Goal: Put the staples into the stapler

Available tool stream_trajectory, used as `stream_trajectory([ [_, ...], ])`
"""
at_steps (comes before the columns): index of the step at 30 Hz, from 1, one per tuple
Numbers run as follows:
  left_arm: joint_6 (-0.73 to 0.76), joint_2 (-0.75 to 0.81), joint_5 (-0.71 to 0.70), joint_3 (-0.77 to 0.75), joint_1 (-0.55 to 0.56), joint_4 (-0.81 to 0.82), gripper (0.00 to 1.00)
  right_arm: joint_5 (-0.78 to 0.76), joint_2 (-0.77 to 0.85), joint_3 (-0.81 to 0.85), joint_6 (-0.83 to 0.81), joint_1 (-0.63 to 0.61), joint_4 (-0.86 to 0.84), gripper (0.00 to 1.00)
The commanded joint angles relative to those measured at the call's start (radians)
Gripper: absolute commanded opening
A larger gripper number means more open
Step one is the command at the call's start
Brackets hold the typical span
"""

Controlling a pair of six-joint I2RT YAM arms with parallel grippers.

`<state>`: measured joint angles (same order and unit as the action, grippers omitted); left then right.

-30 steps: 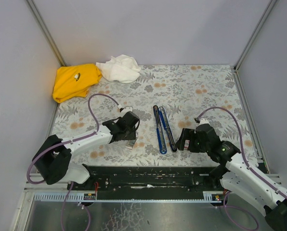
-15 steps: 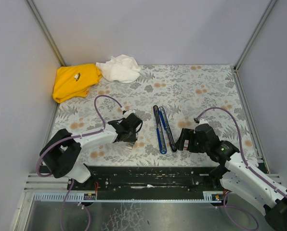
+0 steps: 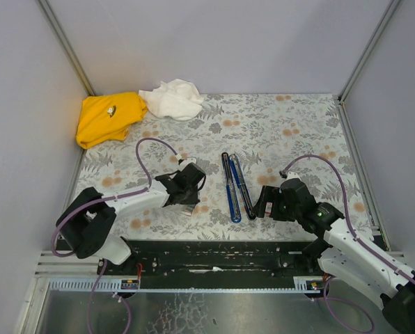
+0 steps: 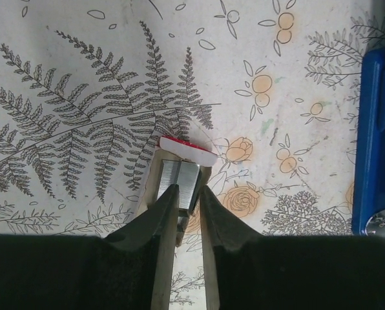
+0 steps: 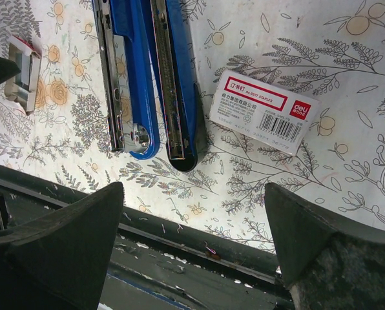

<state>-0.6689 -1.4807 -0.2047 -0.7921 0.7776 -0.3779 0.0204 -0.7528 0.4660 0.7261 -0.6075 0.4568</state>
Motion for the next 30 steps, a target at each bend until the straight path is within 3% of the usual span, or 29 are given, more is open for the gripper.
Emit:
stream_trajectory([
  [1,-0.011,-0.025,-0.001,0.013,-0.006,0.039,0.18,0.007,0.007,-0.001,0.007,0.003,-0.034,0.96],
  [11,-0.010,-0.038,0.003,0.020,-0.004,0.048,0.14,0.004,0.009,-0.008,0.010,0.002,-0.037,0.96],
  [30,-0.014,-0.076,0.011,0.028,-0.003,0.054,0.18,0.003,0.013,-0.015,0.007,0.003,-0.037,0.96],
])
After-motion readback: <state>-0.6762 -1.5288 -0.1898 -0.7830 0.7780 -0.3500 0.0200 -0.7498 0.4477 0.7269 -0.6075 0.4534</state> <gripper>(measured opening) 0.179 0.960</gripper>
